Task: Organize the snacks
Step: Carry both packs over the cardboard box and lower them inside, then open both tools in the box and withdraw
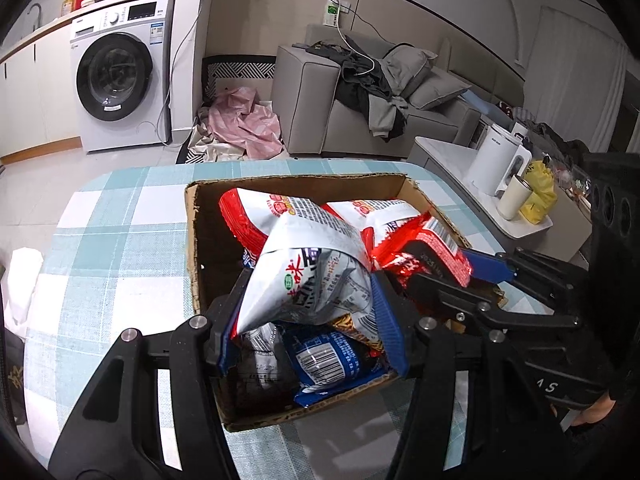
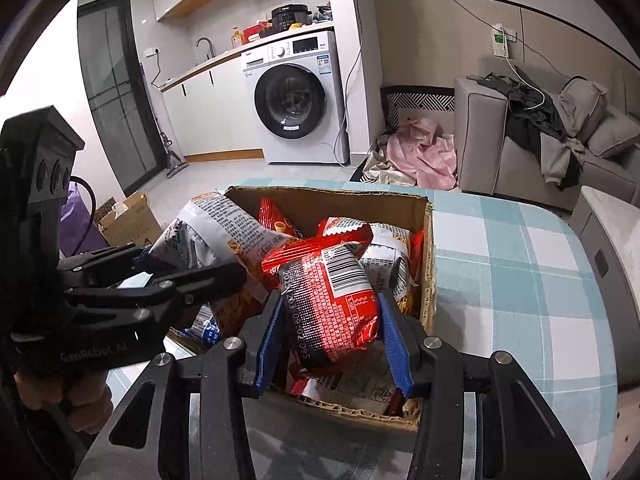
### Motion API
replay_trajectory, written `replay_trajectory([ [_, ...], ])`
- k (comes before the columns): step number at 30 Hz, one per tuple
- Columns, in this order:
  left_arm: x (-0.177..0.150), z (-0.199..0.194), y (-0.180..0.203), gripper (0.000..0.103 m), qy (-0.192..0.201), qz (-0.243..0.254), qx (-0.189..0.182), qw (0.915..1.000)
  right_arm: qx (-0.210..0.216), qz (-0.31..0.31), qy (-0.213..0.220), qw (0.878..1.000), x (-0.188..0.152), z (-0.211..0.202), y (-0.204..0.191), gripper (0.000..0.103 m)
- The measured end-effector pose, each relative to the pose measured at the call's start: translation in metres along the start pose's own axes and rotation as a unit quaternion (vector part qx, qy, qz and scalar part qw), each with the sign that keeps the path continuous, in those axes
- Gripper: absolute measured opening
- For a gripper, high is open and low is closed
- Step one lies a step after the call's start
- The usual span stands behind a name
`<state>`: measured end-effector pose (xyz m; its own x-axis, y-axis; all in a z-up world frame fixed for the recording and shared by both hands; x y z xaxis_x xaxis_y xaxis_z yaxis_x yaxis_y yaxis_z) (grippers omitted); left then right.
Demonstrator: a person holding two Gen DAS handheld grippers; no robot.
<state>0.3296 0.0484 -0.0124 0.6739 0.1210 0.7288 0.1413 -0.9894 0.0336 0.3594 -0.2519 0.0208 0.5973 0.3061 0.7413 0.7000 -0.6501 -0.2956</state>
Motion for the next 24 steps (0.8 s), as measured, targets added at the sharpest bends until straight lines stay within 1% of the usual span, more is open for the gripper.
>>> replay_trajectory([
  [8, -0.005, 0.001, 0.006, 0.054, 0.001, 0.006, 0.005, 1.0, -0.001, -0.003, -0.003, 1.0, -0.005, 0.004, 0.003, 0.047],
  [12, -0.006, 0.001, 0.009, 0.054, -0.002, 0.008, 0.006, 0.9999, -0.001, -0.006, 0.006, 1.0, -0.004, -0.002, 0.003, 0.047],
  [16, -0.008, 0.0, 0.012, 0.059, -0.003, 0.007, 0.01, 0.9999, -0.002, -0.011, 0.02, 1.0, -0.002, -0.014, 0.001, 0.051],
  [17, -0.008, -0.001, 0.012, 0.063, -0.001, 0.007, 0.012, 0.9999, -0.001, -0.012, 0.023, 1.0, -0.002, -0.017, 0.0, 0.053],
  [18, -0.008, -0.002, 0.012, 0.065, 0.001, 0.006, 0.015, 0.9999, 0.0, -0.012, 0.026, 1.0, -0.001, -0.02, 0.0, 0.058],
  [20, -0.007, -0.005, 0.012, 0.073, 0.004, 0.002, 0.013, 0.9999, -0.002, -0.014, 0.034, 0.999, 0.001, -0.026, -0.001, 0.067],
  [22, -0.007, -0.011, 0.011, 0.083, 0.009, 0.0, 0.018, 0.9998, -0.002, -0.013, 0.041, 0.999, 0.002, -0.032, -0.001, 0.07],
  [23, -0.007, -0.015, 0.008, 0.083, 0.013, 0.0, 0.025, 0.9996, 0.0, -0.012, 0.042, 0.999, 0.001, -0.035, -0.001, 0.075],
  [24, -0.008, -0.017, 0.006, 0.084, 0.015, 0.001, 0.028, 0.9995, 0.002, -0.01, 0.045, 0.999, 0.001, -0.038, -0.002, 0.084],
])
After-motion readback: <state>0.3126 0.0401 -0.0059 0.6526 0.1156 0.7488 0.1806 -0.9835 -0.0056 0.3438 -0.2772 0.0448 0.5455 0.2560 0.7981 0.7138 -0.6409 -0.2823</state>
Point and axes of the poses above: each gripper's, at about its wrist camera, not at the fingertips, and z roughly the way its jaws point, y to its right, x to its top, the point moved 10 cm from there along z, roughly the way its jaws point, and after that the axes turned 15 degrees about x, right-handed, at the moved point
